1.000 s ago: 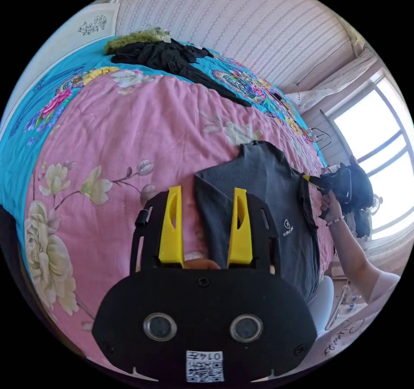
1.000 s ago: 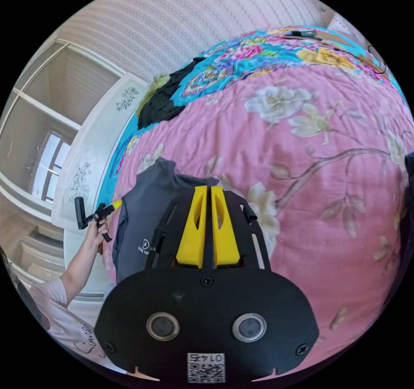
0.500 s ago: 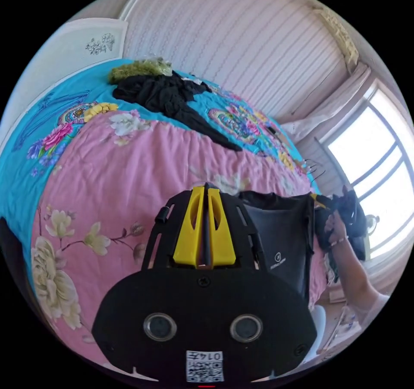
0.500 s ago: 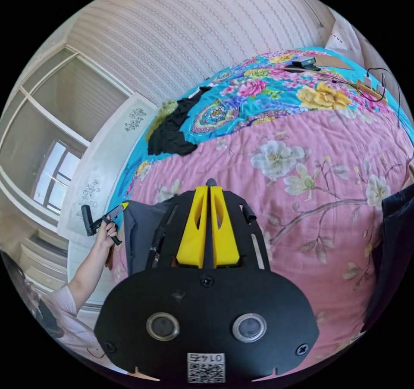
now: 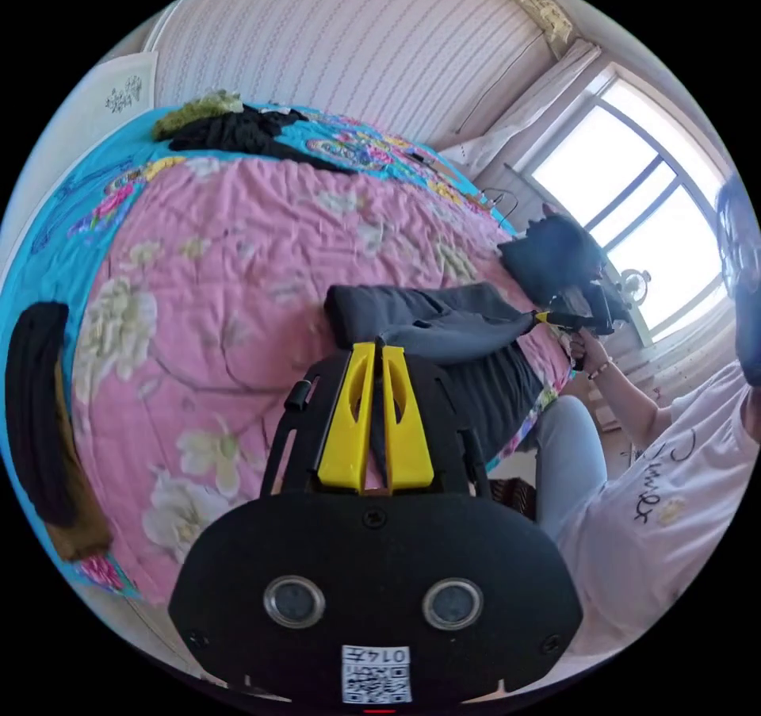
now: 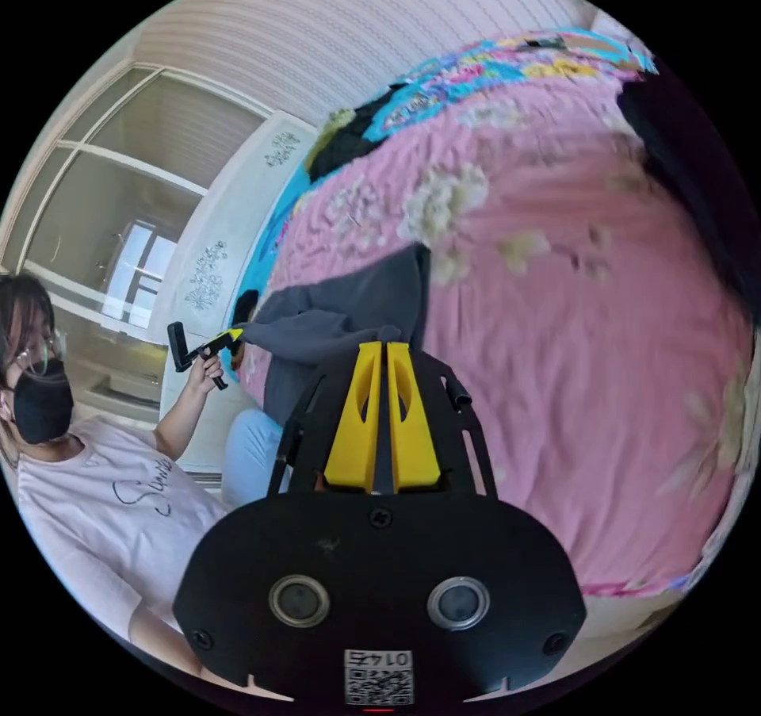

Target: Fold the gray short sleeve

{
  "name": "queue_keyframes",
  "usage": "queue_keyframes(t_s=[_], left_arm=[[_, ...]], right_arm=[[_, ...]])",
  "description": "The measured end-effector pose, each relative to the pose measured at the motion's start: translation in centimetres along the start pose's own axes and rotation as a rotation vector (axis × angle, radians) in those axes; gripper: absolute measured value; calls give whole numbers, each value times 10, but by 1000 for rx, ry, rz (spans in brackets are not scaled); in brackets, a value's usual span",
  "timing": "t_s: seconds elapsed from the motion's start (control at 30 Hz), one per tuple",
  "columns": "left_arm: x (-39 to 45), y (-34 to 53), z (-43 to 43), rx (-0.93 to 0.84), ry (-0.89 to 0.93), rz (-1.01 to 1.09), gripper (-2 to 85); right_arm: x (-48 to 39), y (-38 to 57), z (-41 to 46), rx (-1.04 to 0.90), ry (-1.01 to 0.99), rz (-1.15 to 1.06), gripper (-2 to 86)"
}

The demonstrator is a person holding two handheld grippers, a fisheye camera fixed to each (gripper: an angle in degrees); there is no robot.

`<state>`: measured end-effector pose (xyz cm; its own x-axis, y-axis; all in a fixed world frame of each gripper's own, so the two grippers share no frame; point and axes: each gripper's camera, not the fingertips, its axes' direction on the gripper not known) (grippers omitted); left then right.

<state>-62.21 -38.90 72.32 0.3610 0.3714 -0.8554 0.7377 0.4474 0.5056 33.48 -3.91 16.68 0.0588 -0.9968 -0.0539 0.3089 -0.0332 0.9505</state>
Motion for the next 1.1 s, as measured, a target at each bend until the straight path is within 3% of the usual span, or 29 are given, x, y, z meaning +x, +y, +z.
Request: queue_keyframes(t_s=[0.17, 0.3, 0.47, 0.67, 0.83, 0.93, 1.1], left_arm=[[14, 82, 29, -148, -43, -95, -3], [20, 94, 19, -144, -63, -142, 24], [63, 86, -37, -136, -255, -32, 7], [124, 36, 13, -80, -35, 46, 77], [144, 27, 74, -170, -103, 34, 62], [152, 34, 64, -141, -119, 34, 5], [179, 72, 18, -91, 10, 120, -8]], right_arm=[[23, 82, 32, -27, -5, 102, 3], [26, 94, 19, 23, 5, 126, 2], [-12, 88, -11, 71, 120, 5, 18], [-89, 44, 91, -11, 78, -205, 86], [-96, 40, 158, -129, 179, -200, 58], [-95, 58, 153, -117, 117, -213, 27], [-111, 111, 115, -116, -87, -354, 16]])
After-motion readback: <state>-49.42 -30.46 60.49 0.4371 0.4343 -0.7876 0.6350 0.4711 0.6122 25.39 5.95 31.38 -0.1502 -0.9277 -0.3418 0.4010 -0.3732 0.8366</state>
